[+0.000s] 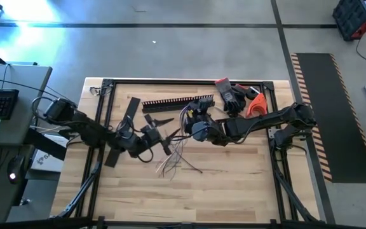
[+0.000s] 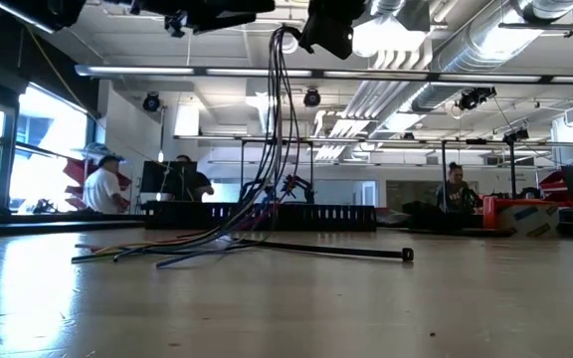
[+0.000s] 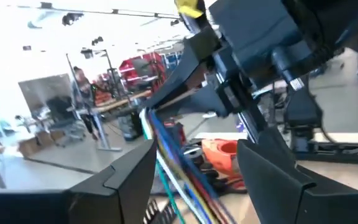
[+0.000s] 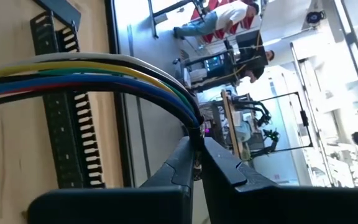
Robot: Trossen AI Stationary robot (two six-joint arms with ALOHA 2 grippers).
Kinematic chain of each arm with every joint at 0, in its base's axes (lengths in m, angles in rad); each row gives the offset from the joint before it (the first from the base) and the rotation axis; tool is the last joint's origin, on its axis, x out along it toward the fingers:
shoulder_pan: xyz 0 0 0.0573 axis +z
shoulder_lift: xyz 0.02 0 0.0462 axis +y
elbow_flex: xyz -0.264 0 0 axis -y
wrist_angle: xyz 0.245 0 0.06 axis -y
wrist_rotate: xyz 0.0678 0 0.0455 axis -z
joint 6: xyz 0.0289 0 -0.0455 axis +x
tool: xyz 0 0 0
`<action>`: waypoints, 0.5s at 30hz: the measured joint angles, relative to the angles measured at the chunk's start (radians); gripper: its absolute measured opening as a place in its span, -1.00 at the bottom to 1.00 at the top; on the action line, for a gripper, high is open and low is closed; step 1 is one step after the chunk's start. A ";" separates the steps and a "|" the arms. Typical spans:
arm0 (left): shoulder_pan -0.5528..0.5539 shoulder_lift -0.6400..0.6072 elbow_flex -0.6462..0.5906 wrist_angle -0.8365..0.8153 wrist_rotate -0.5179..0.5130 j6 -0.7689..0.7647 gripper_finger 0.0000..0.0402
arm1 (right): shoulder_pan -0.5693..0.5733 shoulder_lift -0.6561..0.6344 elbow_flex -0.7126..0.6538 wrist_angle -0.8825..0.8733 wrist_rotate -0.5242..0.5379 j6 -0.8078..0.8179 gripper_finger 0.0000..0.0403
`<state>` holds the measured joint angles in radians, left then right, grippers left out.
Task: Ziptie cables
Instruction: Wrap the cables together using a black zip tie
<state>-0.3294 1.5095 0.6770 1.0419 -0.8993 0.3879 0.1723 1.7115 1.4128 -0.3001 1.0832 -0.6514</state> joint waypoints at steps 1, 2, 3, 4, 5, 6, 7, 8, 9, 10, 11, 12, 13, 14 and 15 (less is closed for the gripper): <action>0.004 0.020 0.021 0.000 -0.001 0.021 0.05 | 0.000 0.000 0.000 0.001 -0.001 0.000 -1.00; 0.007 0.043 0.045 0.001 -0.002 0.040 0.05 | 0.000 0.000 0.000 0.004 0.000 0.001 -1.00; 0.011 0.069 0.067 0.001 -0.005 0.058 0.05 | 0.000 0.000 0.000 0.007 0.004 0.004 -1.00; 0.013 0.094 0.087 0.000 -0.024 0.075 0.05 | 0.000 0.000 0.000 0.010 0.005 0.009 -1.00; 0.016 0.122 0.111 -0.002 -0.069 0.092 0.05 | 0.002 0.000 0.000 0.011 0.005 0.019 -1.00; 0.018 0.148 0.135 -0.003 -0.135 0.113 0.05 | 0.004 0.000 0.000 0.009 0.005 0.026 -1.00; 0.020 0.171 0.155 -0.001 -0.212 0.141 0.05 | 0.008 0.000 0.000 0.004 0.006 0.028 -1.00; 0.023 0.191 0.172 0.000 -0.278 0.176 0.05 | 0.013 0.000 0.000 -0.002 0.006 0.032 -1.00; 0.023 0.210 0.186 0.001 -0.320 0.207 0.05 | 0.020 0.000 0.000 -0.004 0.007 0.035 -1.00; 0.023 0.227 0.196 0.001 -0.351 0.226 0.05 | 0.029 0.000 0.000 -0.006 0.007 0.042 -1.00; 0.023 0.241 0.202 0.001 -0.375 0.234 0.05 | 0.037 0.000 0.000 -0.006 0.007 0.042 -1.00; 0.022 0.253 0.204 0.000 -0.398 0.235 0.05 | 0.046 0.000 0.000 -0.005 0.008 0.042 -1.00; 0.022 0.263 0.204 0.000 -0.423 0.234 0.05 | 0.055 0.000 0.000 -0.006 0.017 0.041 -1.00; 0.022 0.271 0.204 0.000 -0.446 0.234 0.05 | 0.064 0.000 0.000 -0.009 0.033 0.041 -1.00; 0.021 0.279 0.204 -0.001 -0.478 0.233 0.05 | 0.076 0.000 0.000 -0.015 0.048 0.042 -1.00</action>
<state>-0.3087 1.7883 0.8810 1.0413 -1.3772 0.6205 0.2479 1.7119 1.4128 -0.3147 1.1312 -0.6094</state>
